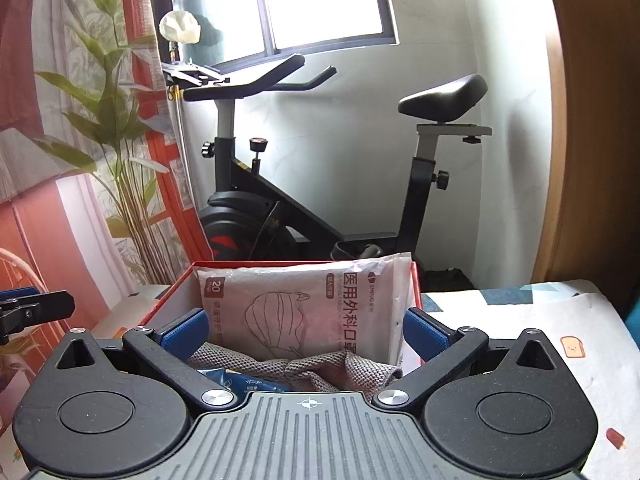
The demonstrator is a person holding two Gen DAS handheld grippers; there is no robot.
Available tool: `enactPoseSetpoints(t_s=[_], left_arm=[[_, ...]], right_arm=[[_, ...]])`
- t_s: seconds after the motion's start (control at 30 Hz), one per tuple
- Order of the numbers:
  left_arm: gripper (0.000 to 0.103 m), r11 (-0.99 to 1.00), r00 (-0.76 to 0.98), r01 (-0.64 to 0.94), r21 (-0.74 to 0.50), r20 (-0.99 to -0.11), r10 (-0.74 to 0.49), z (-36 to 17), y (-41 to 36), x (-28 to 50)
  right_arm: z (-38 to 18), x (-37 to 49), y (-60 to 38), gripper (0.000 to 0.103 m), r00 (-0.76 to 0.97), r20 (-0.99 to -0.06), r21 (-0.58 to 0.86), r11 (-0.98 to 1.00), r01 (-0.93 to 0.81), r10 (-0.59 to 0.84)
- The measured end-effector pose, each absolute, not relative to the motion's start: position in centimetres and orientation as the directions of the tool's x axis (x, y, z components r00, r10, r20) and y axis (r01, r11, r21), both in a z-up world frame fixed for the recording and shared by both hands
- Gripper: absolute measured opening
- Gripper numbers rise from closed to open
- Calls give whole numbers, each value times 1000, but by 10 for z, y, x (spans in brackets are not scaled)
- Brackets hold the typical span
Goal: Organize soft objects
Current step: 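Raise both grippers out of the box and move them to the green pouch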
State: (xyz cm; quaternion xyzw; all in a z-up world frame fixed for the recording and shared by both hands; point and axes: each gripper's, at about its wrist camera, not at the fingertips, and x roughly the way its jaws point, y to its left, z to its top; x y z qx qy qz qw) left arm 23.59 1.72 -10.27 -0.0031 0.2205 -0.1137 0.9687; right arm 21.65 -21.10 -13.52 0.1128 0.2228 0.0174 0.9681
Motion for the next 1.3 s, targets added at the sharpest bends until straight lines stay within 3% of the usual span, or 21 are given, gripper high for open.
enactPoseSetpoints(t_s=[0.73,1.3], left_arm=[[103,984,894,174,40,-425,-141,-125,18,150],[103,992,873,127,-5,-474,-115,-169,33,123]], right_arm=[[-158,116,-204,103,933,-354,173,985,0,62],[-226,87,-180,103,896,-442,135,991,12,49]])
